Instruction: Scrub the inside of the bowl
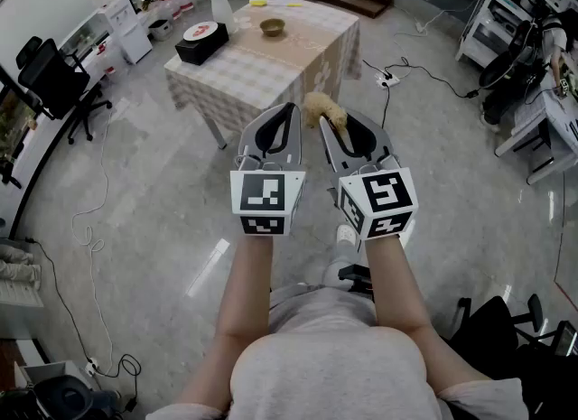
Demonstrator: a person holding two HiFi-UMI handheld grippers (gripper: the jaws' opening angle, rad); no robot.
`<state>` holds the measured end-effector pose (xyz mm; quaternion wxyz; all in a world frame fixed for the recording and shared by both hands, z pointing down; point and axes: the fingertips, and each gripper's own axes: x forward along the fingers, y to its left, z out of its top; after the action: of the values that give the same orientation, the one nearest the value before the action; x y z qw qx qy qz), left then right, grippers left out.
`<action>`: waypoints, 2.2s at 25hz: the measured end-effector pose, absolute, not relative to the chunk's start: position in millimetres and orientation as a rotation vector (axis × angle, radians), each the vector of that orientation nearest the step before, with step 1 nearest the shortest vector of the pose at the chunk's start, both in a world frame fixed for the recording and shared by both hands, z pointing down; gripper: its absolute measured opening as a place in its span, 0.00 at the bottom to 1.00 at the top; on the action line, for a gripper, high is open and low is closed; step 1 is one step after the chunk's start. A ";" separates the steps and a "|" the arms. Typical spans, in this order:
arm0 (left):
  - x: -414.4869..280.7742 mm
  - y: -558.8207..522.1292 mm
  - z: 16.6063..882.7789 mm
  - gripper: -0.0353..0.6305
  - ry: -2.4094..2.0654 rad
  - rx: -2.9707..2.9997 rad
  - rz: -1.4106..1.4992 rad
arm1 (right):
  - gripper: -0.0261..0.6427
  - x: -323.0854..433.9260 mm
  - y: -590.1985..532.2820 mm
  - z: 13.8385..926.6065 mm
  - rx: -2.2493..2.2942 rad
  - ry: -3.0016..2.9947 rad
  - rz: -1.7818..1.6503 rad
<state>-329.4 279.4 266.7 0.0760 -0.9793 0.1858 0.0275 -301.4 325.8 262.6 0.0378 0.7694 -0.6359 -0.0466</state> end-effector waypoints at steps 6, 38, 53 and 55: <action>-327.2 280.9 267.7 0.06 0.564 -2.968 0.105 | 0.19 -295.5 329.6 267.4 2.390 -1.983 -0.081; -210.1 209.6 277.1 0.06 0.680 -2.980 0.018 | 0.19 -176.5 252.0 271.6 2.278 -2.174 0.004; -144.7 173.9 273.3 0.06 0.842 -2.944 0.004 | 0.19 -107.8 213.9 268.0 2.166 -2.294 0.022; -134.0 170.5 273.0 0.06 0.869 -2.940 0.004 | 0.19 -96.5 211.0 267.9 2.147 -2.312 0.026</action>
<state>-134.0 170.5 273.0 0.0381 -0.9583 0.2832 0.0014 -96.5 211.0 267.9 -0.0067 0.6805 -0.7327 0.0082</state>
